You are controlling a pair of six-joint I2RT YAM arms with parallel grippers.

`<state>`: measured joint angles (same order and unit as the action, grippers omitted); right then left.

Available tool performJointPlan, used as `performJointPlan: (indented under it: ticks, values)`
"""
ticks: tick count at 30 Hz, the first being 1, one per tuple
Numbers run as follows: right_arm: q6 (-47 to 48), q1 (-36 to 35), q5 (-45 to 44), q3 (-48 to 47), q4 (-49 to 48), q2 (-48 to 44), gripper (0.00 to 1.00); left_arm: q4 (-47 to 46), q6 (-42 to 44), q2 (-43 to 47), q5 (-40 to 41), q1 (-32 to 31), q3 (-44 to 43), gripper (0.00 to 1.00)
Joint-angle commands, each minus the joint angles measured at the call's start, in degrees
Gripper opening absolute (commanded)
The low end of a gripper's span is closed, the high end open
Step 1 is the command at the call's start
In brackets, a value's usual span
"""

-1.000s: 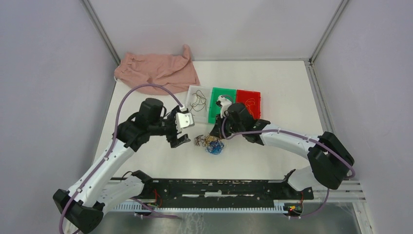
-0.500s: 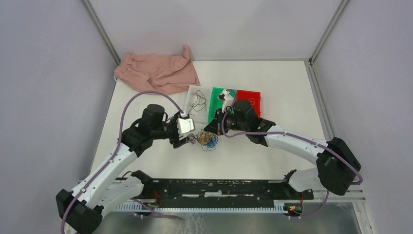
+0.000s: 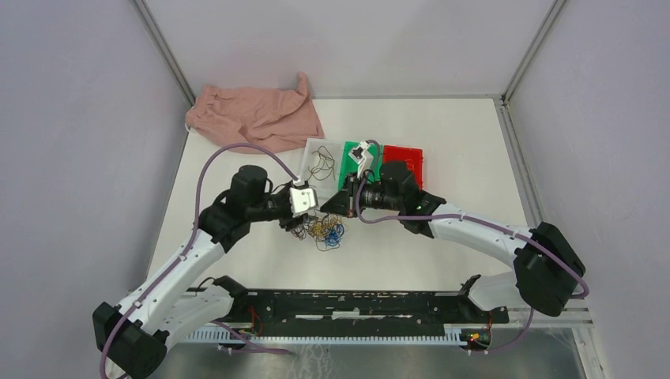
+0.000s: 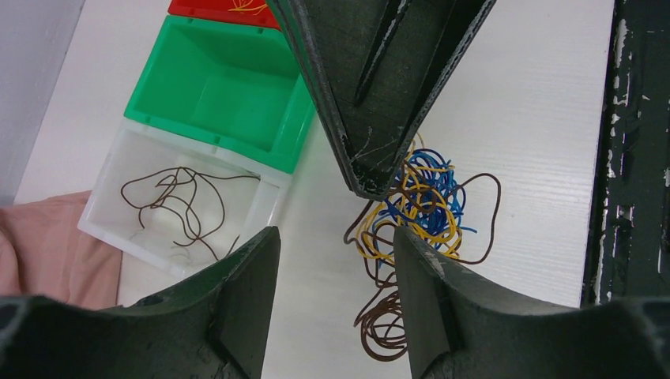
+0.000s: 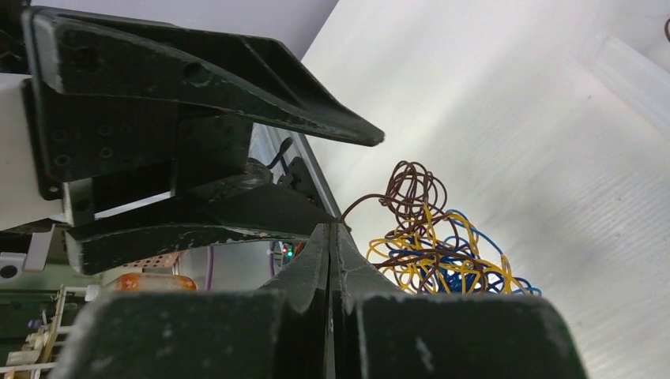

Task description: Untangle the cables

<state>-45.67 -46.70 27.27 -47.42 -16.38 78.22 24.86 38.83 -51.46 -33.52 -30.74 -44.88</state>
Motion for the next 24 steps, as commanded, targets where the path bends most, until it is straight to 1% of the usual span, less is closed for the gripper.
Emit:
performJointPlan:
  ticks: [1,6,8,9,10,12,13,14,15,16,17,18,20,24]
  values:
    - [-2.33,-0.89,2.64,-3.35,-6.32,0.01,0.00,-2.85,-2.43,-0.71,-2.51,-0.30,-1.76,0.61]
    - [-3.84,-2.00,3.51,-4.01,-8.29,0.55,0.00,-2.83,-2.64,-1.18,-2.10,-0.28,-1.70,0.55]
    - [-4.13,-2.36,3.54,-4.15,-8.52,0.75,0.00,-4.03,-4.00,-1.06,-2.08,-0.31,-1.83,0.49]
    - [-4.32,-2.49,3.58,-4.07,-8.68,0.74,0.00,-4.49,-4.69,-0.97,-2.08,-0.29,-1.98,0.43]
    - [-4.51,-2.55,3.57,-4.01,-8.84,0.76,0.00,-4.69,-5.27,-0.93,-2.03,-0.31,-2.20,0.30]
    - [-4.76,-2.59,3.38,-3.53,-8.98,0.55,0.00,-4.73,-6.34,-0.82,-1.69,-0.30,-2.93,0.12]
    - [-4.79,-2.60,3.03,-3.18,-9.01,0.23,0.00,-4.55,-6.77,-0.57,-1.32,-0.29,-3.19,0.06]
    - [-5.04,-2.60,2.51,-2.63,-9.31,-0.22,0.01,-4.23,-7.03,-0.18,-1.15,-0.28,-3.39,0.03]
    - [-5.45,-2.53,1.97,-1.94,-9.88,-0.64,0.06,-3.95,-7.27,0.45,-1.12,-0.33,-3.44,0.03]
    - [-6.01,-2.52,1.38,-1.32,-10.41,-1.00,0.20,-3.79,-7.73,1.01,-1.11,-0.40,-3.50,0.03]
    - [-6.27,-2.48,0.97,-0.75,-10.94,-1.44,0.30,-3.77,-8.57,1.54,-1.11,-0.30,-3.60,0.03]
    - [-6.47,-2.44,0.67,-0.04,-11.90,-1.71,0.36,-3.70,-9.48,1.97,-1.30,-0.35,-3.79,0.03]
    - [-7.29,-2.26,0.03,1.65,-14.24,-2.00,0.45,-3.23,-11.44,2.59,-1.89,-0.30,-4.52,0.03]
    - [-11.14,-1.61,1.14,5.55,-24.41,-2.62,0.53,-2.80,-15.82,3.52,-2.84,-0.29,-6.54,0.03]
